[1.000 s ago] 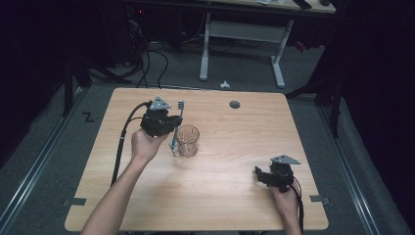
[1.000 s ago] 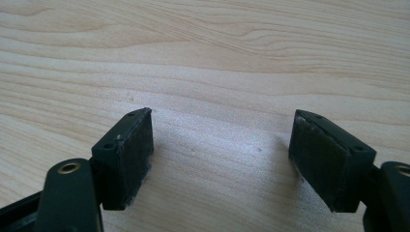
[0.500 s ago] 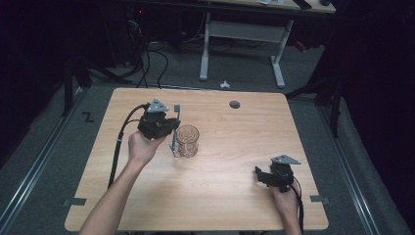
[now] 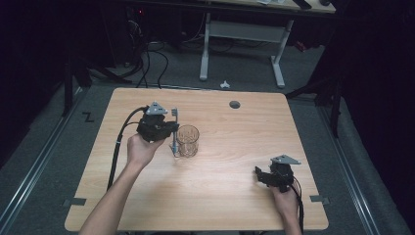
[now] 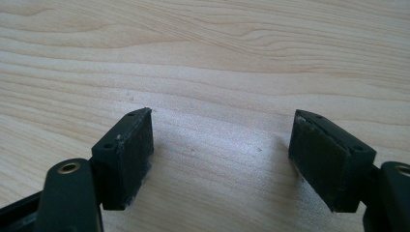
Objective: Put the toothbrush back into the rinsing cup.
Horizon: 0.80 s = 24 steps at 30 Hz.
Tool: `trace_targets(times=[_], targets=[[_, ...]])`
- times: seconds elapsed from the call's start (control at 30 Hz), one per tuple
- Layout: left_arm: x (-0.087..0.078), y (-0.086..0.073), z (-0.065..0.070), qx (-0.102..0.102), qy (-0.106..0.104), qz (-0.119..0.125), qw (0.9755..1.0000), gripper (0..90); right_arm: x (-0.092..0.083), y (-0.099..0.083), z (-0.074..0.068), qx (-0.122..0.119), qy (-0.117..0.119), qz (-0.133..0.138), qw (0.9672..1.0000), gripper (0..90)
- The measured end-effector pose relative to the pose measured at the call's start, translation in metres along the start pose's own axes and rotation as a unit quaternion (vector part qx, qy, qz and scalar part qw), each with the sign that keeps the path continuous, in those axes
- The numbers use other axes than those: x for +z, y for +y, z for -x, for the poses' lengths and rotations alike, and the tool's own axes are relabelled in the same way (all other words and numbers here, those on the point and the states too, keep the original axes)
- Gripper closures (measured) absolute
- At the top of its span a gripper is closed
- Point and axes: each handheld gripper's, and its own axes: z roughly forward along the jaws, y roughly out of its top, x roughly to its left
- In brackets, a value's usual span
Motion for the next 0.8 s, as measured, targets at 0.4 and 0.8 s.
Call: trace_targets(times=[0.4,0.8], targets=[[0.003,-0.007,-0.001,-0.003,-0.001,-0.006,1.0,79.6,0.0,0.0,0.0,0.0,0.0,0.0,1.0,24.2],[0.008,-0.012,0.001,-0.001,0.001,-0.013,0.9999,79.6,0.0,0.0,0.0,0.0,0.0,0.0,1.0,24.2]])
